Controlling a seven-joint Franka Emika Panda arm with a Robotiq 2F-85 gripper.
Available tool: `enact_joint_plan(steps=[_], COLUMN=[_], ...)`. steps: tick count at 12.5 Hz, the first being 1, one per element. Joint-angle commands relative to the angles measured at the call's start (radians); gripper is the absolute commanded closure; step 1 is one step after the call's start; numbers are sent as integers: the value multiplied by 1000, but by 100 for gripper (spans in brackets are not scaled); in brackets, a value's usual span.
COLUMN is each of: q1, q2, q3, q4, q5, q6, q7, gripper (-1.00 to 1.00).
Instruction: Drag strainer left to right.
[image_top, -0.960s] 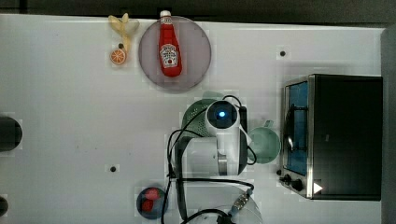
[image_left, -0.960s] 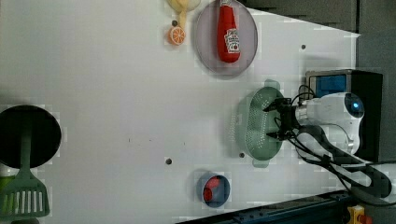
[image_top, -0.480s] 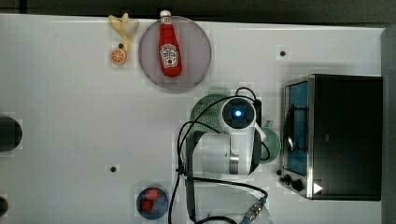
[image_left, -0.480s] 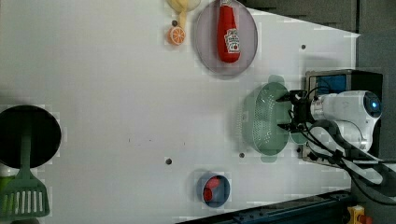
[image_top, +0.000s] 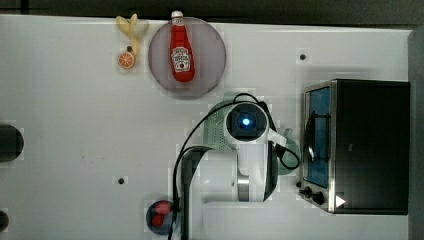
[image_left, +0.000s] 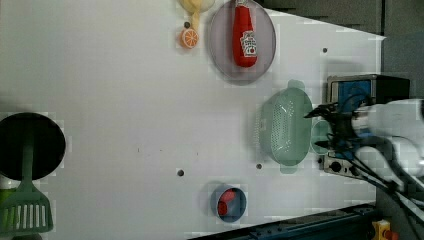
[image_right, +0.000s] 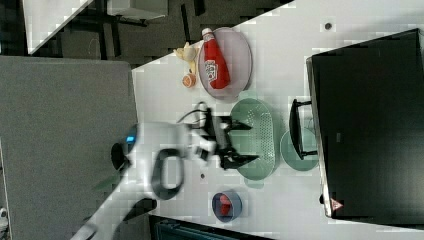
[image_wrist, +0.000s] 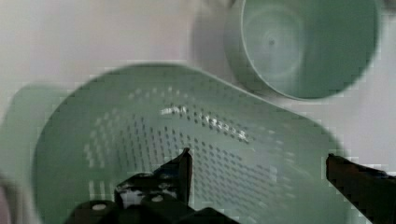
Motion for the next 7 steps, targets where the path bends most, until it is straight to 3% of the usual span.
enact_joint_plan(steps=[1, 4, 7], q1=[14, 18, 17], q2=[-192, -310, -358], q3=[14, 51, 45], q4=[127, 259, 373], q5=[62, 157, 161], q6=[-179, -451, -628], q7=[-216, -252, -434], gripper=[-100, -100, -100])
